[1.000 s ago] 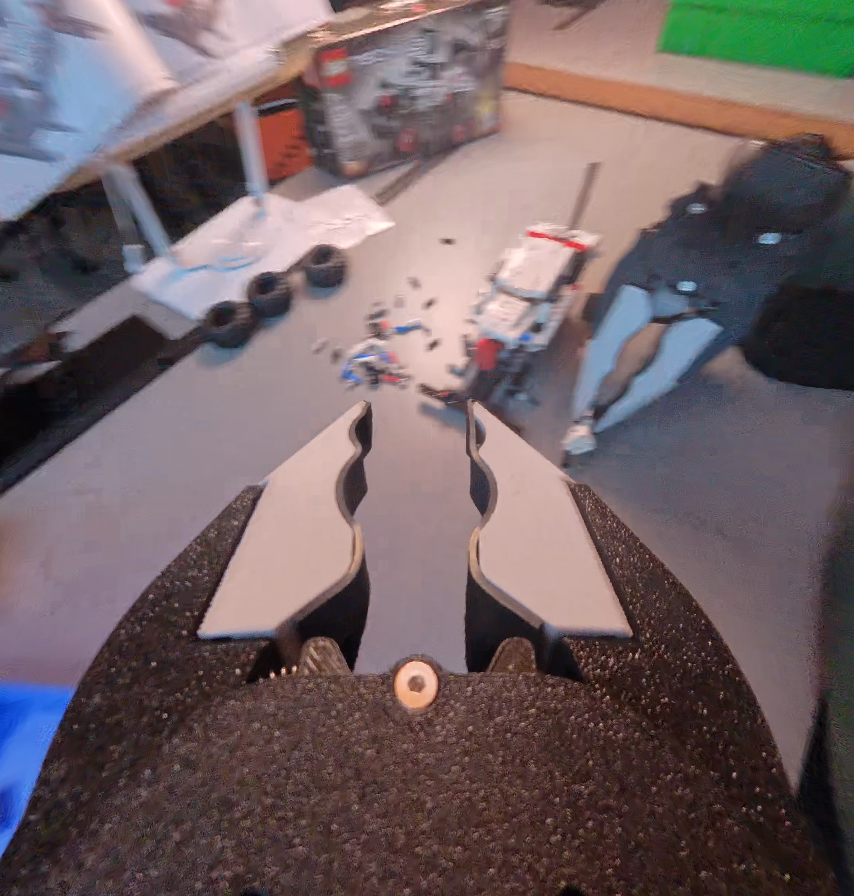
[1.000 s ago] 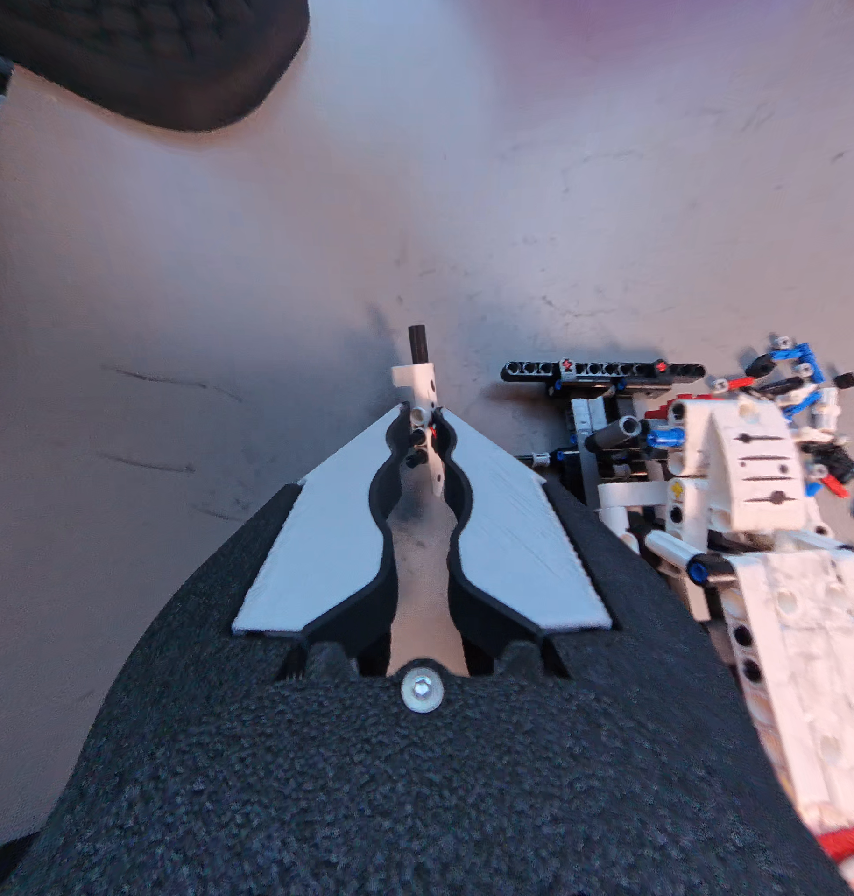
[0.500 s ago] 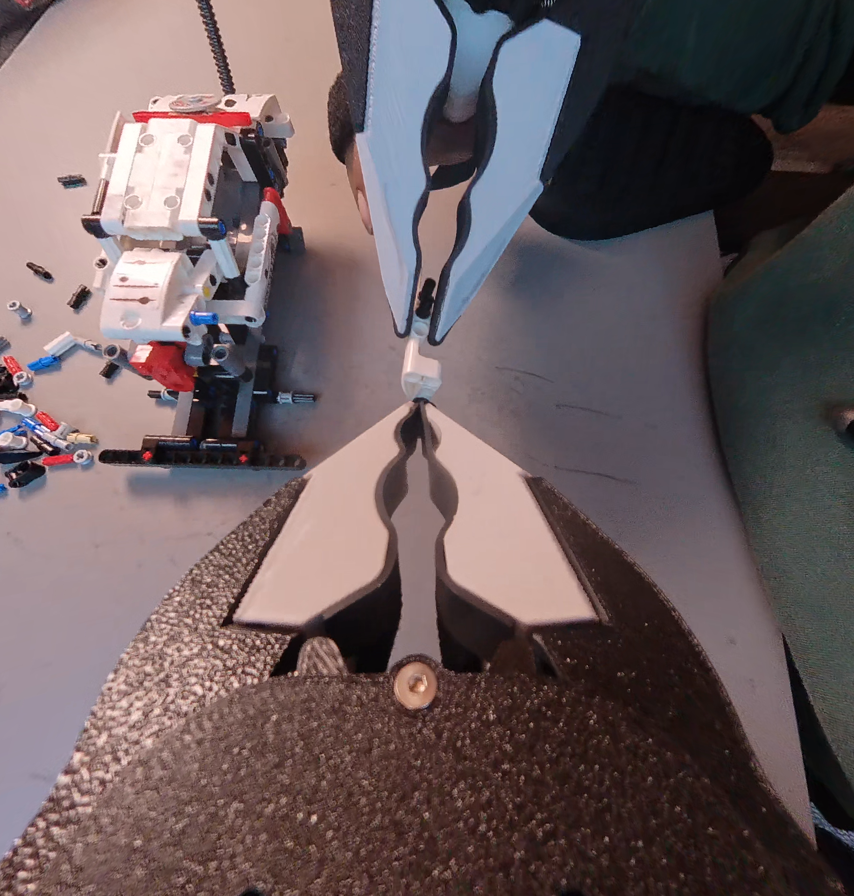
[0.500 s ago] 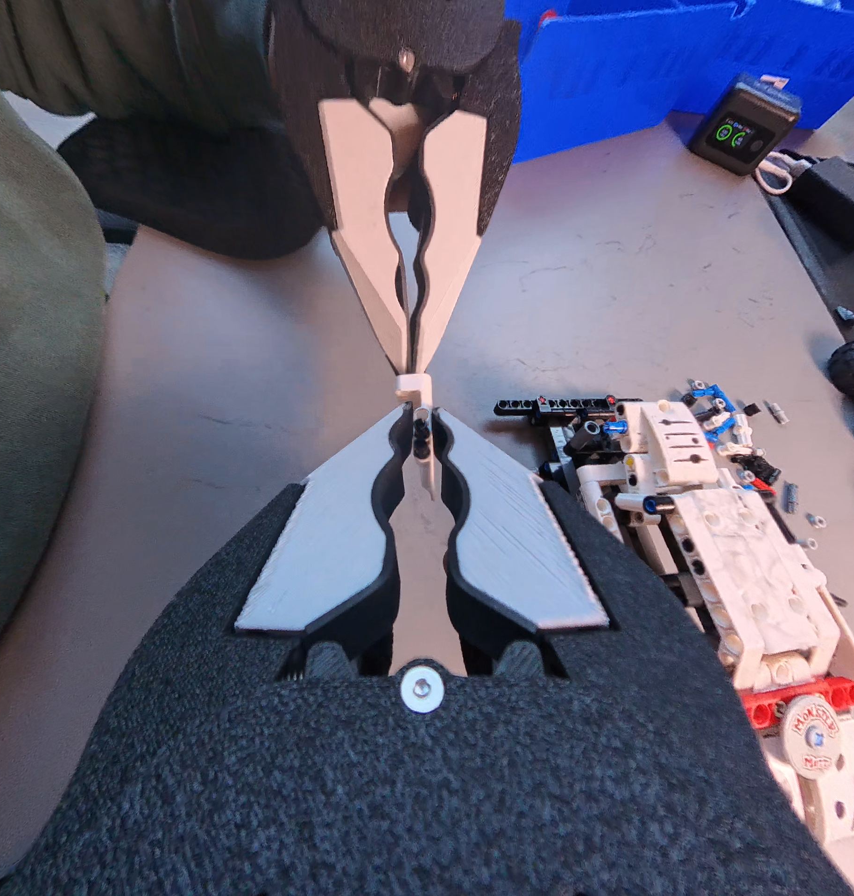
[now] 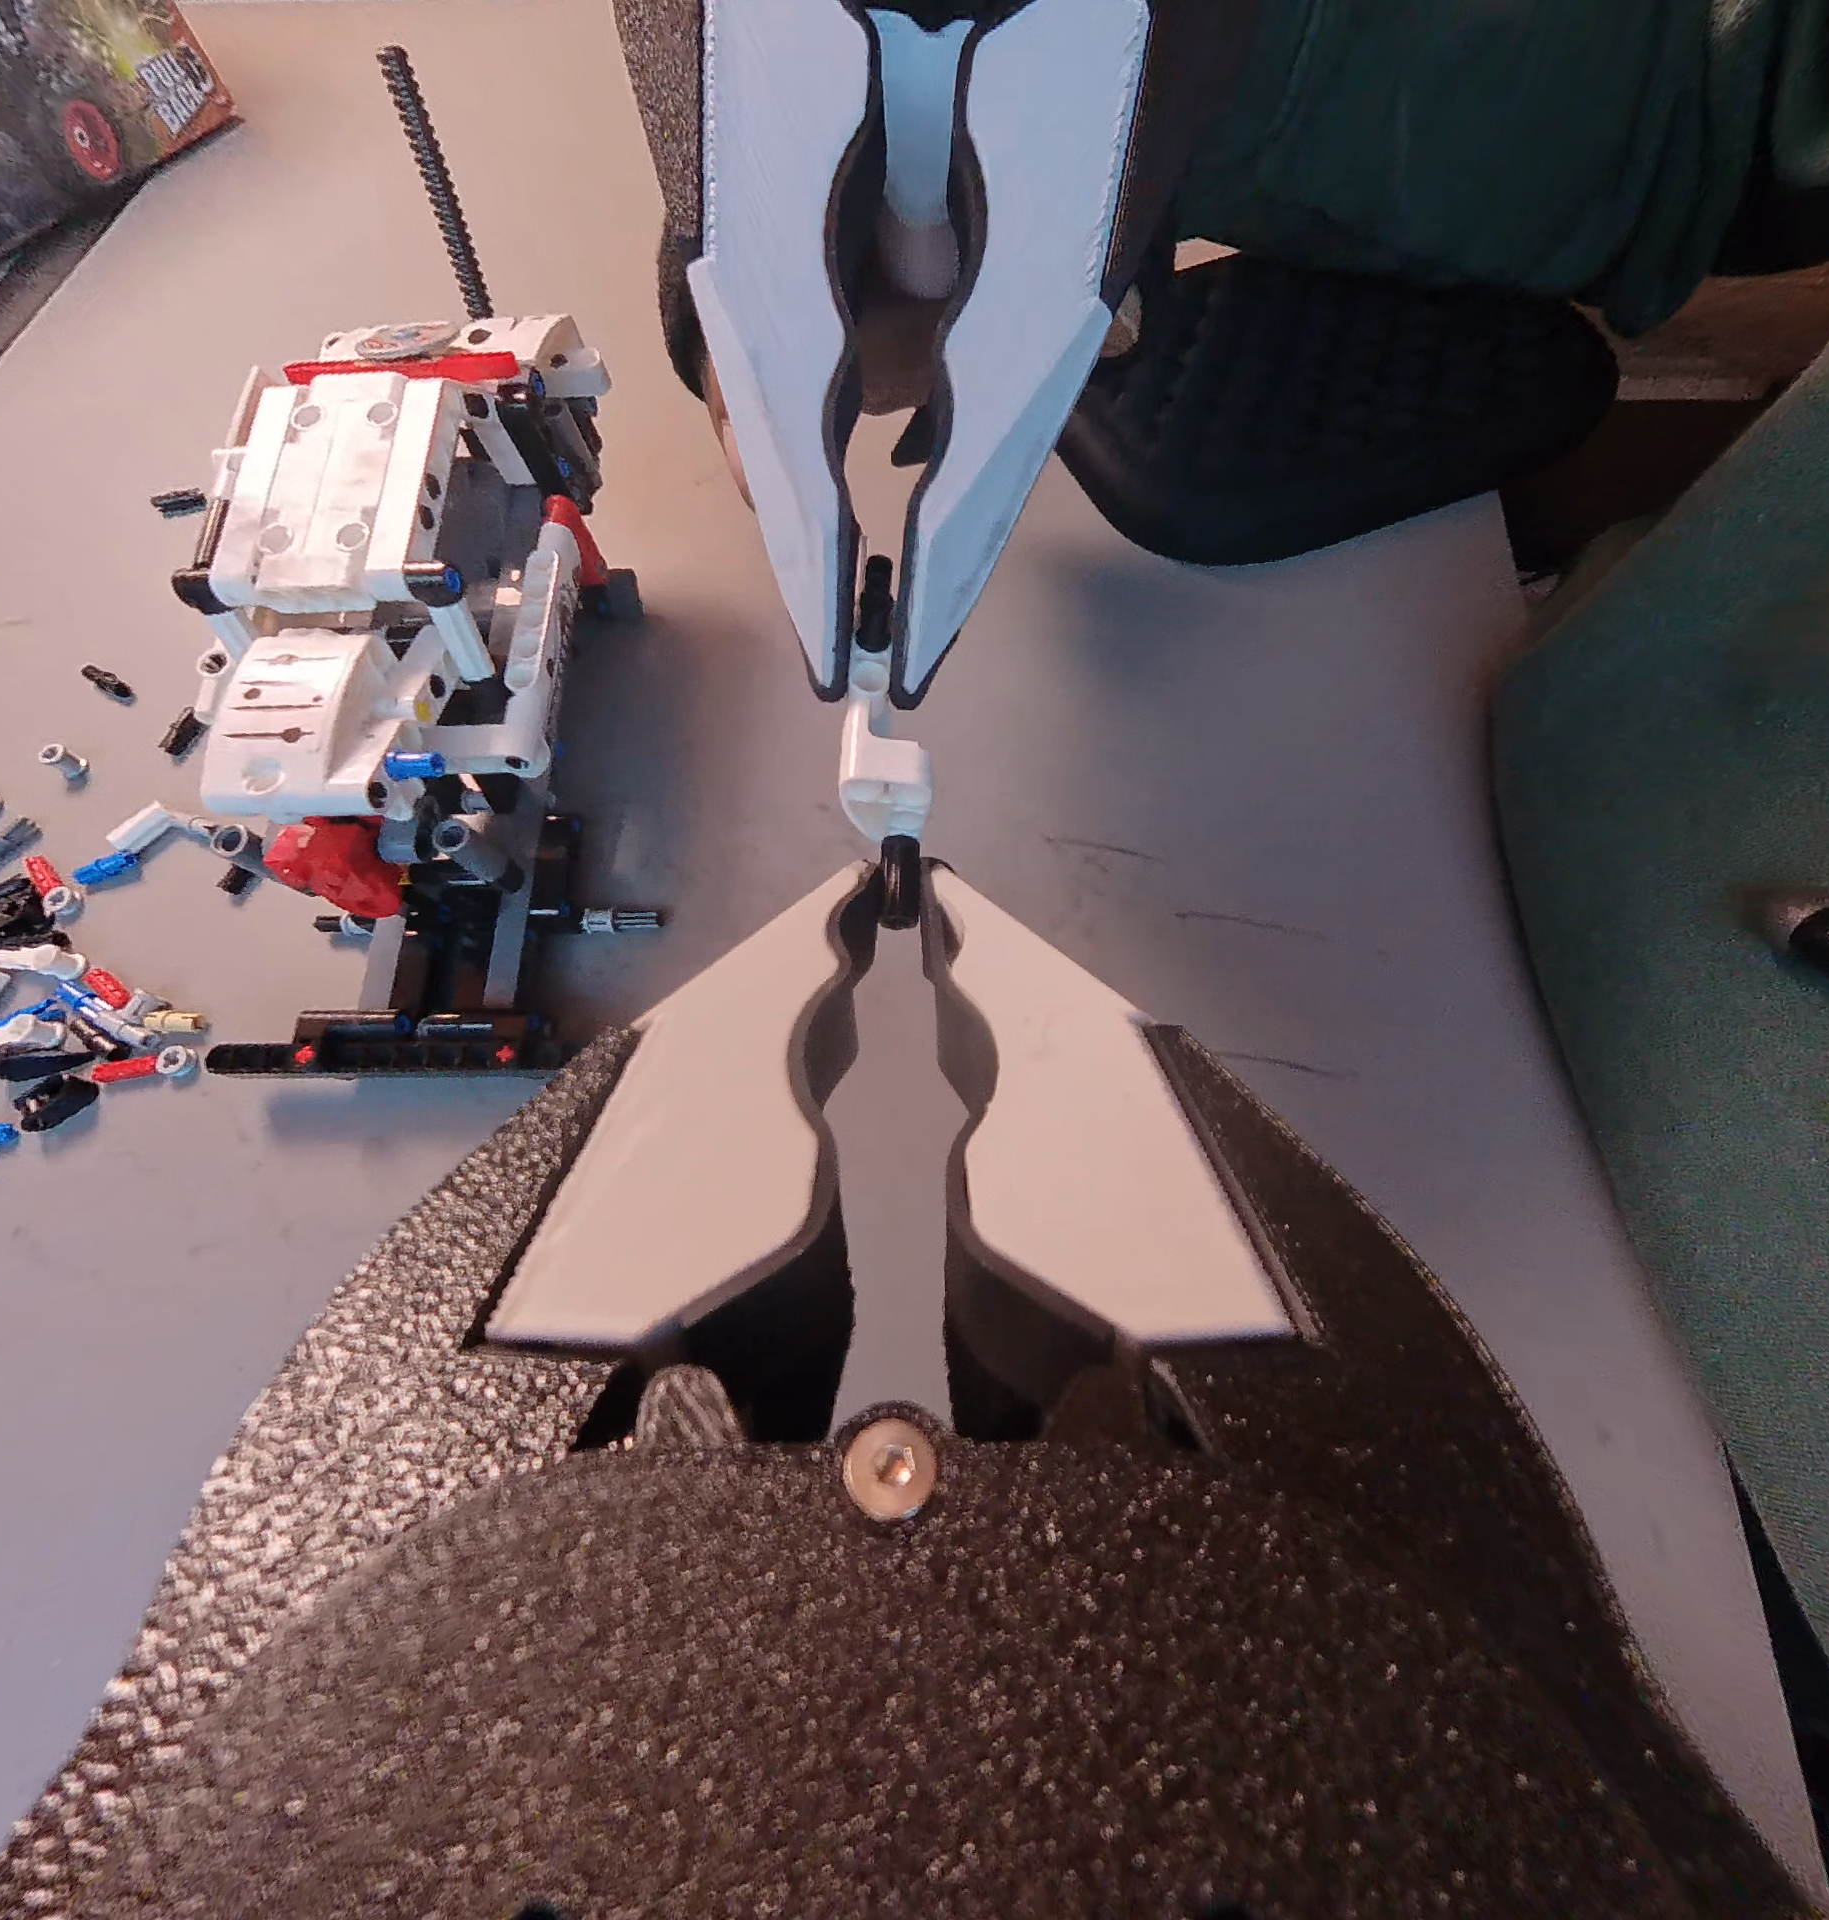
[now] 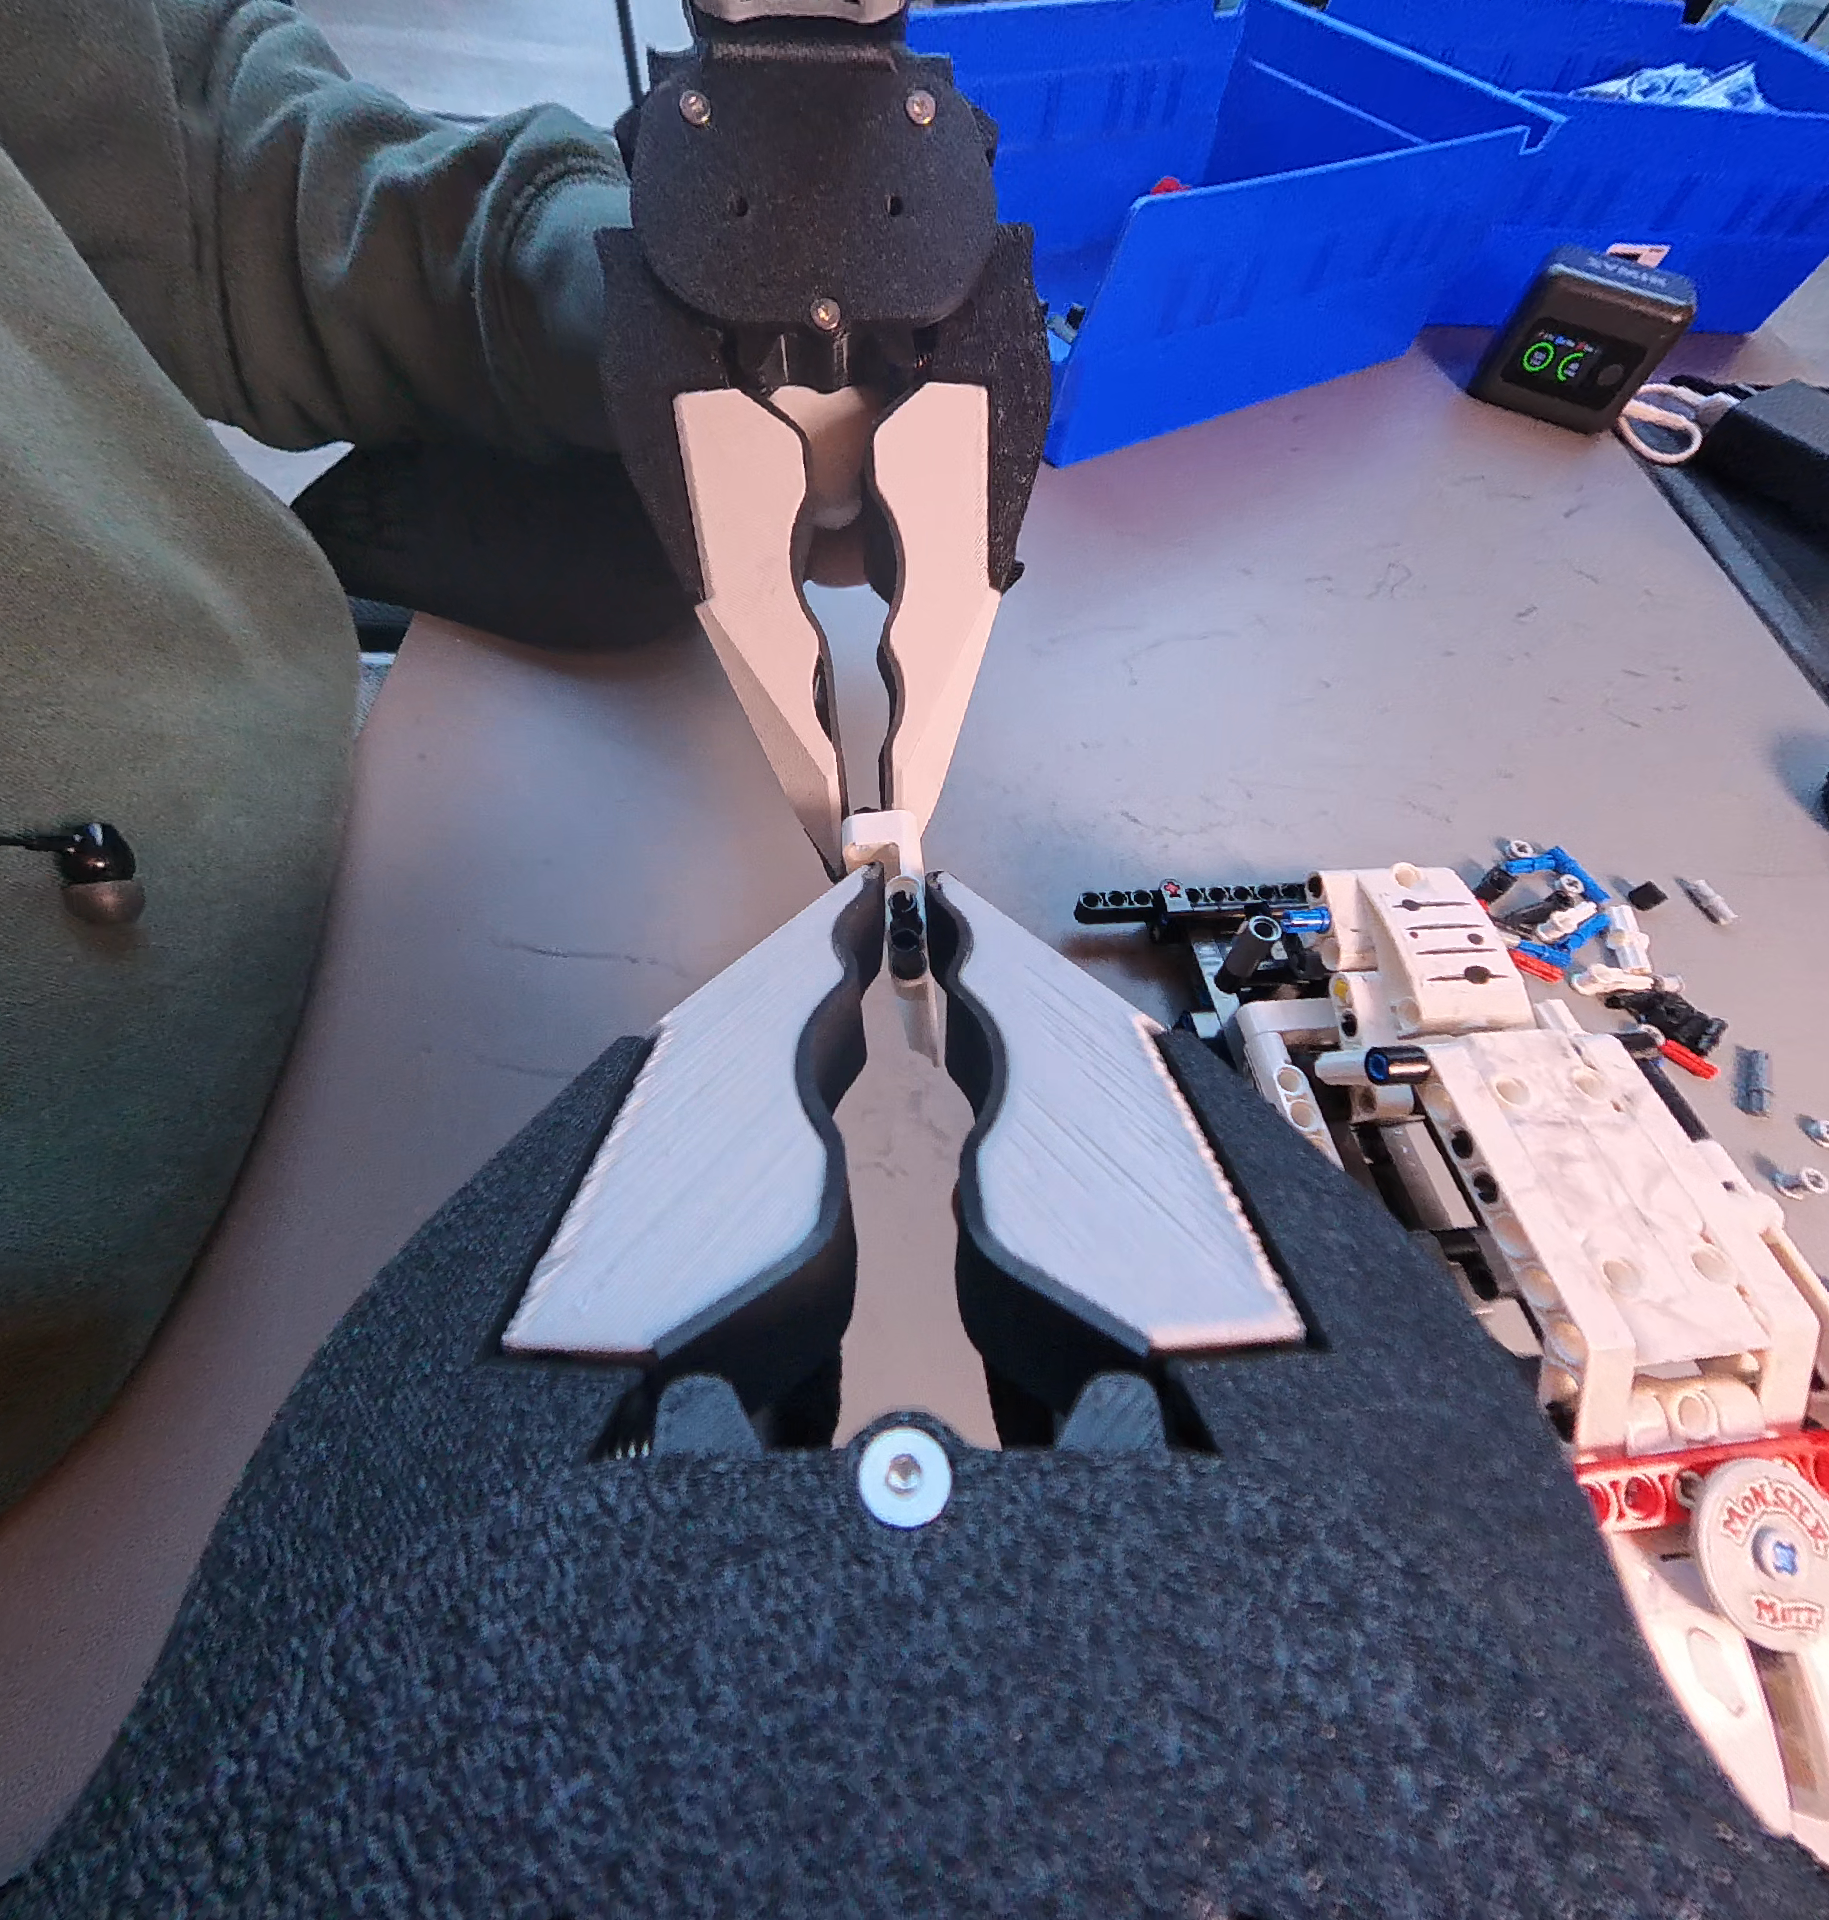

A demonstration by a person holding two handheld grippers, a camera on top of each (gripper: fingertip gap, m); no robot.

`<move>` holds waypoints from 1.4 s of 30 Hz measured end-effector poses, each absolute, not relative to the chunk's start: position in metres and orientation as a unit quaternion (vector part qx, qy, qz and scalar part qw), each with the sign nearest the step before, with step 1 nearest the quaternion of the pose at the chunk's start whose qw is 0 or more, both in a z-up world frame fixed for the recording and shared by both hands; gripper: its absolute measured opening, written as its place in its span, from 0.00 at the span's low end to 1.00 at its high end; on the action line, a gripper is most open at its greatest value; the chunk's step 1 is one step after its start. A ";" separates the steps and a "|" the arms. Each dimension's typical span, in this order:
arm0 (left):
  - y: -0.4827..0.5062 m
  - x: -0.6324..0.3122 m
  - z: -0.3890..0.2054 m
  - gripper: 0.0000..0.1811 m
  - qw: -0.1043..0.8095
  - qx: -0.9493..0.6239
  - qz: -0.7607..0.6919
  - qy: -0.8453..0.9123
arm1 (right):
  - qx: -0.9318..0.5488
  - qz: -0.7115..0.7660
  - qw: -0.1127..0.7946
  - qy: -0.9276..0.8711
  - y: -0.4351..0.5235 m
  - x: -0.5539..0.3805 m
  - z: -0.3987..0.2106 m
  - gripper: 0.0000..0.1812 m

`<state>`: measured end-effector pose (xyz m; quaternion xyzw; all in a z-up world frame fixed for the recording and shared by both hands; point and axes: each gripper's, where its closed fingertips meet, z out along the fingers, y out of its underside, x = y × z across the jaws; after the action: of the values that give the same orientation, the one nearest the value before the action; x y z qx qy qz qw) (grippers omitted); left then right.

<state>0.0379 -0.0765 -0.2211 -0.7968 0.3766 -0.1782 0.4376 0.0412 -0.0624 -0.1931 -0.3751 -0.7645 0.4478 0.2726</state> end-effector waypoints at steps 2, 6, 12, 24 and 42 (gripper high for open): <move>-0.076 0.039 -0.218 0.04 0.444 -0.794 -0.188 0.371 | -0.378 0.465 0.271 -0.753 -0.062 0.041 -0.190 0.04; -0.077 0.041 -0.212 0.04 0.453 -0.785 -0.209 0.367 | -0.372 0.487 0.230 -0.756 -0.071 0.044 -0.201 0.19; -0.080 0.046 -0.206 0.04 0.462 -0.777 -0.226 0.363 | -0.349 0.509 0.238 -0.750 -0.078 0.039 -0.197 0.07; -0.076 -0.009 -0.168 0.03 0.539 -0.758 -0.235 0.282 | -0.366 0.550 0.265 -0.702 -0.039 0.059 -0.170 0.06; -0.046 -0.005 -0.210 0.04 0.506 -0.801 -0.170 0.270 | -0.352 0.416 0.302 -0.782 -0.054 0.044 -0.225 0.06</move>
<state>-0.0048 -0.0464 -0.2104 -0.8011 0.2699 -0.1702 0.5063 0.0437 -0.0539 -0.2247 -0.3522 -0.7821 0.4163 0.3017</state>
